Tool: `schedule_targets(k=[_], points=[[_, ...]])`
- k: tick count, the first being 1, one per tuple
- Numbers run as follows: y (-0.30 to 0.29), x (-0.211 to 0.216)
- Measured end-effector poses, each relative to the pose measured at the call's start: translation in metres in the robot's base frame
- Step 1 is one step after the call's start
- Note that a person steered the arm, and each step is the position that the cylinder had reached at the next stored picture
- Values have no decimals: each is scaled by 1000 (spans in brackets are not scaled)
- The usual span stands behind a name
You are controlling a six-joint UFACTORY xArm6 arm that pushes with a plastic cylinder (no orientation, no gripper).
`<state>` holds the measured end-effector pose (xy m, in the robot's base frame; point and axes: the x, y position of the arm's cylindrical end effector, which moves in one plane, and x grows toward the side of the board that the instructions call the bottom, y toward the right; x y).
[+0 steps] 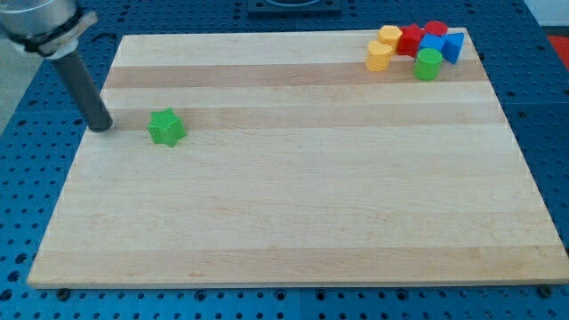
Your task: Push the green star right and up
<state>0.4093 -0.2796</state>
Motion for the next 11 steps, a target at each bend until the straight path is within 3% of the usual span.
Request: schedule_targets(k=[2, 4, 5, 7, 8, 11], points=[[118, -8], [98, 15], [132, 26], [260, -24], [277, -21], [228, -29]])
